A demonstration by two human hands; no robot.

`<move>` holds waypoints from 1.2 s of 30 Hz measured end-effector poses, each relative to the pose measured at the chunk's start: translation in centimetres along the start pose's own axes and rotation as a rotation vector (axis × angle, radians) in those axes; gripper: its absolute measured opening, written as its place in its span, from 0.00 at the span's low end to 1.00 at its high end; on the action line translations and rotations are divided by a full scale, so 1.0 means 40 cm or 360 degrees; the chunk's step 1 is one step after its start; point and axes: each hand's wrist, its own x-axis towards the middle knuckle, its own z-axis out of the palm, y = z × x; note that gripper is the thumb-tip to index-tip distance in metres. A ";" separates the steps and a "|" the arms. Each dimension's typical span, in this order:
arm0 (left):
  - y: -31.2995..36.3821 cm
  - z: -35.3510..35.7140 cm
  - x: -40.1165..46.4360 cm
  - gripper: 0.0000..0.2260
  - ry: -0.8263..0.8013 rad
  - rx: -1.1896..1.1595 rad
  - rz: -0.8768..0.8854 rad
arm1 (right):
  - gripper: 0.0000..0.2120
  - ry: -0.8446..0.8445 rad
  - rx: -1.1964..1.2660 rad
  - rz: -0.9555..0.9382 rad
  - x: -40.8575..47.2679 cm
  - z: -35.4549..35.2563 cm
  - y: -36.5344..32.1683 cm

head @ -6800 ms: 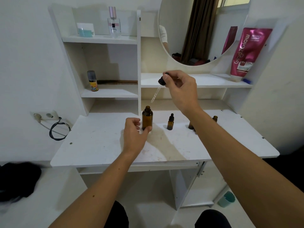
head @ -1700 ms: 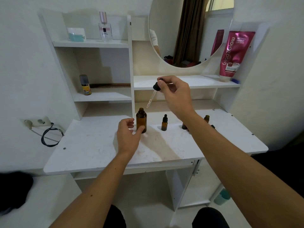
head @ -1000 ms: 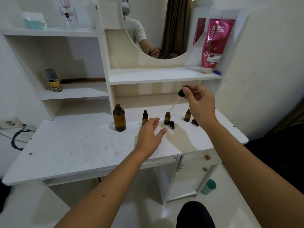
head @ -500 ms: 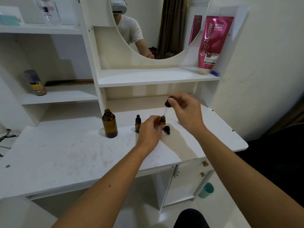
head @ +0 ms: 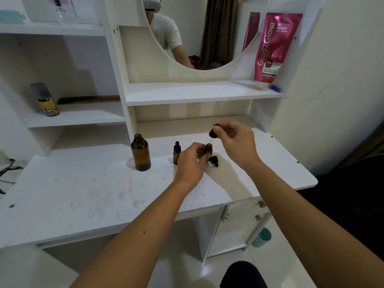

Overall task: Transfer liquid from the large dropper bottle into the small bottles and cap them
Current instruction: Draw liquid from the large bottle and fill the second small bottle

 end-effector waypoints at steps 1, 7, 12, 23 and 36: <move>-0.001 0.000 0.000 0.09 0.0000 0.0002 0.0000 | 0.05 0.0003 -0.0001 0.0008 0.001 0.002 0.000; -0.003 0.002 0.002 0.09 0.0002 0.0003 -0.0001 | 0.04 0.0081 -0.0069 0.0093 0.019 0.014 -0.005; -0.004 0.003 0.002 0.09 0.0007 0.0019 -0.0006 | 0.04 0.0015 -0.0088 0.0076 0.020 0.026 -0.005; -0.001 0.002 -0.009 0.12 -0.0014 0.0117 0.0017 | 0.06 0.0019 -0.0033 0.0044 0.010 0.006 -0.023; 0.021 -0.127 -0.148 0.16 0.0021 -0.0083 -0.0080 | 0.08 0.0097 -0.0098 -0.0329 0.005 0.032 -0.187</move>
